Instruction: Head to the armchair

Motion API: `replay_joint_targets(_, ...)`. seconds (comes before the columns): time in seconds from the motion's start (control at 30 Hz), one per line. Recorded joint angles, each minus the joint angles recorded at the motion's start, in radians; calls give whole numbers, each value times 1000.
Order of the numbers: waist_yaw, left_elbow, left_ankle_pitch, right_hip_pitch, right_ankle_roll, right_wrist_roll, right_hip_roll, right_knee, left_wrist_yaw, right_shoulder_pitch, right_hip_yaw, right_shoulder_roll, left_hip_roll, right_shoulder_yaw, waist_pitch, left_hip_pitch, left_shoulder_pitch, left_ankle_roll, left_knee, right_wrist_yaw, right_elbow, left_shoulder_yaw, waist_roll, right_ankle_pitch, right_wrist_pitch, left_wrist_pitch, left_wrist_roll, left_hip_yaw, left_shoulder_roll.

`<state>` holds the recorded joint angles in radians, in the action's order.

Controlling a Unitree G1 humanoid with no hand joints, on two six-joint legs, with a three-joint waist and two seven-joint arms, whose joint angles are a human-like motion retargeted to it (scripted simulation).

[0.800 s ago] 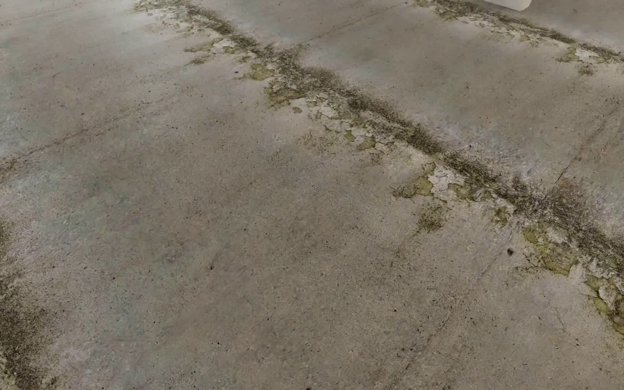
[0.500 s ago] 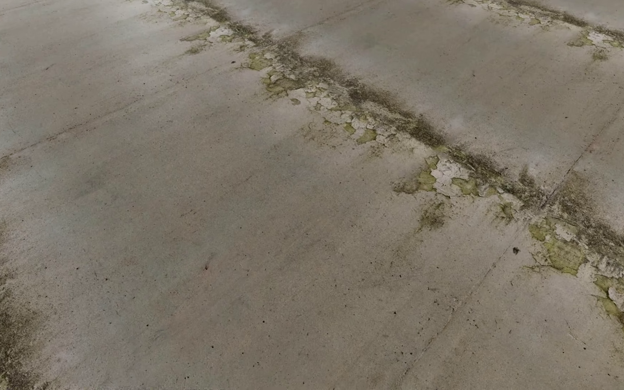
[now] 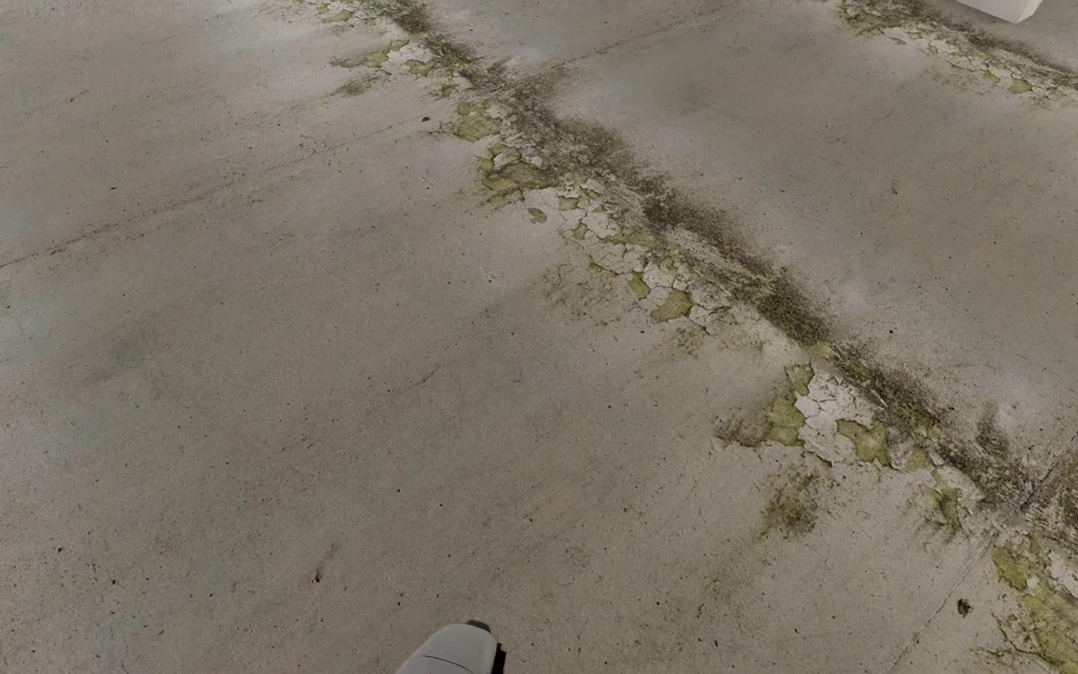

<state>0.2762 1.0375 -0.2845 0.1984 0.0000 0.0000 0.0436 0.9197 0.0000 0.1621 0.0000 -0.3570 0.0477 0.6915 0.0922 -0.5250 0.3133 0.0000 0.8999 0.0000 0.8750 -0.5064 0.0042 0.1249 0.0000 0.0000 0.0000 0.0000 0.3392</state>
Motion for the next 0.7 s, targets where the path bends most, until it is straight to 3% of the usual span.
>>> replay_joint_targets(0.07, -77, -66, -58, -212, 0, 0, -4, 371, 0, 43, 0, -11, -40, -4, 28, 149, -18, 0, -40, 0, 5, 5, 15, -6, 0, 0, 0, 0, -2)
replay_joint_targets(0.1, -138, -100, -71, -321, 0, 0, 11, 431, 0, 72, 0, -5, -39, -33, 27, 234, -28, 0, -85, 0, 2, 3, 32, -26, 0, 0, 0, 0, -2)
replay_joint_targets(0.17, -247, -177, -51, -503, 0, 0, 38, 264, 0, 82, 0, -14, -39, 3, 46, 419, -50, 0, -224, 0, 25, 39, 63, 8, 0, 0, 0, 0, 4)
replay_joint_targets(0.23, -340, -251, -72, -616, 0, 0, 38, -109, 0, 123, 0, -25, -25, -17, 43, 598, -66, 0, -345, 0, 4, 46, 86, 132, 0, 0, 0, 0, 19)
replay_joint_targets(0.27, -376, -287, -96, -661, 0, 0, 33, -280, 0, 129, 0, -26, -19, -20, 33, 668, -79, 0, -382, 0, 0, 54, 89, 78, 0, 0, 0, 0, 31)
replay_joint_targets(0.33, -425, -323, -147, -724, 0, 0, 18, -446, 0, 145, 0, -33, -5, -19, 23, 789, -115, 0, -405, 0, -12, 56, 95, -292, 0, 0, 0, 0, 50)
replay_joint_targets(0.37, -446, -326, -143, -733, 0, 0, -14, -405, 0, 141, 0, -29, -7, -37, 19, 798, -141, 0, -393, 0, -10, 68, 100, -297, 0, 0, 0, 0, 48)
replay_joint_targets(0.43, -500, -294, -39, -809, 0, 0, 10, -322, 0, 148, 0, -24, 33, -28, 15, 839, -123, 0, -302, 0, 6, 104, 113, 75, 0, 0, 0, 0, 37)
replay_joint_targets(0.47, -479, -256, 116, -811, 0, 0, 51, -244, 0, 151, 0, -21, 74, -26, 3, 818, -112, 0, -194, 0, 32, 110, 147, 165, 0, 0, 0, 0, 16)
replay_joint_targets(0.5, -437, -217, 277, -773, 0, 0, 88, -198, 0, 140, 0, -18, 79, -1, -6, 762, -89, 0, -24, 0, 52, 99, 149, 160, 0, 0, 0, 0, 12)
replay_joint_targets(0.53, -401, -197, 350, -725, 0, 0, 133, -182, 0, 128, 0, -12, 97, 2, -16, 650, -76, 0, 183, 0, 58, 66, 149, 132, 0, 0, 0, 0, 17)
replay_joint_targets(0.57, -364, -206, 265, -651, 0, 0, 170, -197, 0, 120, 0, 4, 125, -63, -20, 537, -45, 0, 368, 0, 71, 82, 160, 66, 0, 0, 0, 0, 12)
replay_joint_targets(0.63, -260, -176, 41, -417, 0, 0, 166, -300, 0, 78, 0, -7, 86, -68, 0, 359, -27, 0, 458, 0, 50, 50, 115, -89, 0, 0, 0, 0, 13)
replay_joint_targets(0.7, -134, -161, 10, -201, 0, 0, 128, -408, 0, 56, 0, -40, 64, -72, 14, 230, 1, 0, 269, 0, -58, 56, 66, -238, 0, 0, 0, 0, 21)
